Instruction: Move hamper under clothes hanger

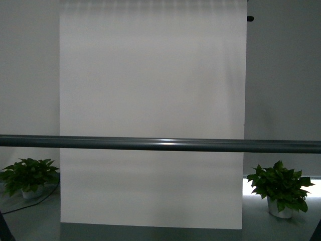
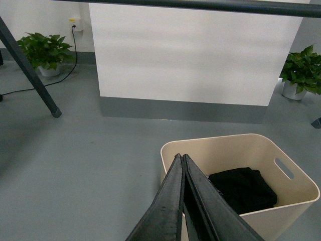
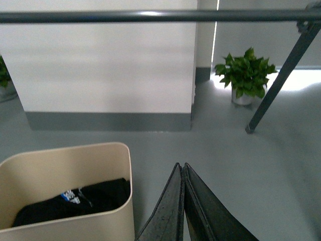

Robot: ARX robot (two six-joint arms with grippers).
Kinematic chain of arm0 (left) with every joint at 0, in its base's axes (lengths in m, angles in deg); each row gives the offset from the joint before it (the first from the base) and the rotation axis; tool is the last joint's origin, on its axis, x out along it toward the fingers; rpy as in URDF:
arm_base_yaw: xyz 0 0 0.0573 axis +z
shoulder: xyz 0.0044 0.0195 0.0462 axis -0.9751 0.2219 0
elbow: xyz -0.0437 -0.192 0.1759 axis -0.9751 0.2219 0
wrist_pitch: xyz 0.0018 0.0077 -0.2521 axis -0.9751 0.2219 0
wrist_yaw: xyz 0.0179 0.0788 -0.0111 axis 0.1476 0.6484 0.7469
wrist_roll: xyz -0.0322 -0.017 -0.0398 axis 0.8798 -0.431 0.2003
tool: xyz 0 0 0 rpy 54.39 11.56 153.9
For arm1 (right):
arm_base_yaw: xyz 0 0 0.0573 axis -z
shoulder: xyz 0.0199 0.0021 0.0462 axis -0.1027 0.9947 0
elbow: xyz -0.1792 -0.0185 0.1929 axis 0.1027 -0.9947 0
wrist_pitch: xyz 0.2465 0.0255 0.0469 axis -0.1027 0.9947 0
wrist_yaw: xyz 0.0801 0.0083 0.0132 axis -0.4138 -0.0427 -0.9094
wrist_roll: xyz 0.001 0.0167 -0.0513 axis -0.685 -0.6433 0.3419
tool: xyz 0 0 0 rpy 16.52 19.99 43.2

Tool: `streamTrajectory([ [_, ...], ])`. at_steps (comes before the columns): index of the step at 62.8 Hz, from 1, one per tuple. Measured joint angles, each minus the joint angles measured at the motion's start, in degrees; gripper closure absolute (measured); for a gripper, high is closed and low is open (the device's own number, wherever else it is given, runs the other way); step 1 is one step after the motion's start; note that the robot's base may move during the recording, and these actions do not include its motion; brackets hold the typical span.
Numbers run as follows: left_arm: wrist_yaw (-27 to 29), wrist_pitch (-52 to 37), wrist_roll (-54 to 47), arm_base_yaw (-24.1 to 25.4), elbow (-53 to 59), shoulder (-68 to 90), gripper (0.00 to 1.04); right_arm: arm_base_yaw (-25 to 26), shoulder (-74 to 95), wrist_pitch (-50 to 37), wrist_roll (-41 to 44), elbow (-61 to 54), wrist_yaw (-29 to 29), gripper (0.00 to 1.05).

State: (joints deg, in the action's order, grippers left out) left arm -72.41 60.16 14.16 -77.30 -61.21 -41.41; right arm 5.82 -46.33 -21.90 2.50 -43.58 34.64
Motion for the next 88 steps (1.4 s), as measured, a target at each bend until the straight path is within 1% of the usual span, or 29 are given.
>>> streamTrajectory([
  [28, -0.1, 0.0, 0.0, 0.0, 0.0, -0.1, 1.01, 0.0, -0.4, 0.3, 0.0, 0.0, 0.0, 1.03],
  [30, -0.1, 0.0, 0.0, 0.0, 0.0, -0.1, 1.01, 0.0, -0.4, 0.3, 0.0, 0.0, 0.0, 1.00],
  [32, -0.1, 0.0, 0.1, 0.0, 0.0, -0.1, 1.01, 0.0, -0.4, 0.3, 0.0, 0.0, 0.0, 0.95],
  [33, -0.1, 0.0, 0.1, 0.0, 0.0, -0.1, 1.00, 0.0, -0.4, 0.3, 0.0, 0.0, 0.0, 0.94],
  [36, -0.1, 0.0, 0.0, 0.0, 0.0, -0.1, 0.91, 0.0, -0.4, 0.3, 0.0, 0.0, 0.0, 0.85],
  [41, -0.1, 0.0, 0.0, 0.0, 0.0, -0.1, 0.80, 0.0, -0.4, 0.3, 0.0, 0.0, 0.0, 0.74],
  [42, -0.1, 0.0, 0.0, 0.0, 0.0, -0.1, 0.77, 0.0, -0.4, 0.3, 0.0, 0.0, 0.0, 0.71],
  [44, -0.1, 0.0, 0.0, 0.0, 0.0, -0.1, 0.73, 0.0, -0.4, 0.3, 0.0, 0.0, 0.0, 0.67],
  [47, -0.1, 0.0, 0.0, 0.0, 0.0, -0.1, 0.64, 0.0, -0.4, 0.3, 0.0, 0.0, 0.0, 0.59],
  [49, -0.1, 0.0, 0.0, 0.0, 0.0, -0.1, 0.61, 0.0, -0.4, 0.3, 0.0, 0.0, 0.0, 0.55],
  [57, -0.1, 0.0, 0.0, 0.0, 0.0, -0.1, 0.37, 0.0, -0.4, 0.3, 0.0, 0.0, 0.0, 0.32],
  [61, -0.1, 0.0, 0.0, 0.0, 0.0, -0.1, 0.28, 0.0, -0.4, 0.3, 0.0, 0.0, 0.0, 0.21],
  [62, -0.1, 0.0, 0.0, 0.0, 0.0, -0.1, 0.23, 0.0, -0.4, 0.3, 0.0, 0.0, 0.0, 0.18],
  [65, -0.1, 0.0, 0.0, 0.0, 0.0, -0.1, 0.12, 0.0, -0.4, 0.3, 0.0, 0.0, 0.0, 0.08],
  [67, -0.1, 0.0, 0.0, 0.0, 0.0, -0.1, 0.06, 0.0, -0.4, 0.3, 0.0, 0.0, 0.0, 0.06],
  [68, -0.1, 0.0, 0.0, 0.0, 0.0, -0.1, 0.05, 0.0, -0.4, 0.3, 0.0, 0.0, 0.0, 0.07],
  [69, -0.1, 0.0, 0.0, 0.0, 0.0, -0.1, 0.06, 0.0, -0.4, 0.3, 0.0, 0.0, 0.0, 0.09],
  [88, -0.1, 0.0, 0.0, 0.0, 0.0, -0.1, 0.07, 0.0, -0.4, 0.3, 0.0, 0.0, 0.0, 0.08],
])
